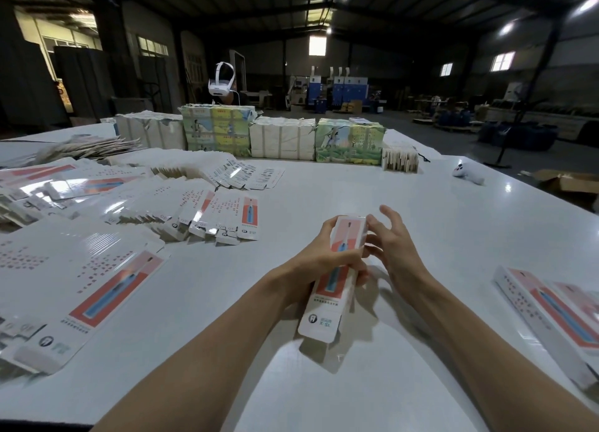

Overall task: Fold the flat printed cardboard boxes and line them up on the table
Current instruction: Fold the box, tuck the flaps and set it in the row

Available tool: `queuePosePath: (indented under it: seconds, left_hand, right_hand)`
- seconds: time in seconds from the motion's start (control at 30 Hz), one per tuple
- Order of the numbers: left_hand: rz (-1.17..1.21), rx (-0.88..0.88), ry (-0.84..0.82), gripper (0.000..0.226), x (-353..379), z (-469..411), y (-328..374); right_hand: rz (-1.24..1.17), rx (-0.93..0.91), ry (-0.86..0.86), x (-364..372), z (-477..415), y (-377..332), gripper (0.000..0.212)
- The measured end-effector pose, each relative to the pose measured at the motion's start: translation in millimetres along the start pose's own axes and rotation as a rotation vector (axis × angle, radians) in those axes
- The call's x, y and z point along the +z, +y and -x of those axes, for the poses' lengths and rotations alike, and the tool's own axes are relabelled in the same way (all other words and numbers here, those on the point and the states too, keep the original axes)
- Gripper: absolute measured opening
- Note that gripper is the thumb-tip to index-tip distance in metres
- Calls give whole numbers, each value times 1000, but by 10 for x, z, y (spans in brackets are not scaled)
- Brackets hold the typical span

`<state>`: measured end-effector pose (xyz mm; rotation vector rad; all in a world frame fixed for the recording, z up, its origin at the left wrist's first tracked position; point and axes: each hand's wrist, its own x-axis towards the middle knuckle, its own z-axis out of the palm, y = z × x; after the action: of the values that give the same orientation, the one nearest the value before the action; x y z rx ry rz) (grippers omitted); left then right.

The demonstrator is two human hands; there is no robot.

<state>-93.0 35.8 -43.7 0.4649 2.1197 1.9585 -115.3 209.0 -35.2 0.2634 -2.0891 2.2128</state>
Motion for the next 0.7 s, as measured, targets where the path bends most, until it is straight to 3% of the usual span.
queuePosePath:
  seconds: [0.17, 0.37, 0.53, 0.7]
  left_hand:
    - [-40, 20, -79, 83, -24, -22, -25]
    - [-27, -16, -129, 82, -45, 39, 1]
    - [-16, -33, -118, 82, -32, 33, 1]
    - [-55, -42, -86, 85, -29, 12, -11]
  right_hand:
    - [-62, 0, -50, -53, 18, -34, 30]
    - [72, -97, -44, -106, 44, -71, 21]
    - [149, -191, -52, -112, 60, -80, 32]
    - [-7, -65, -138, -110, 50, -100, 25]
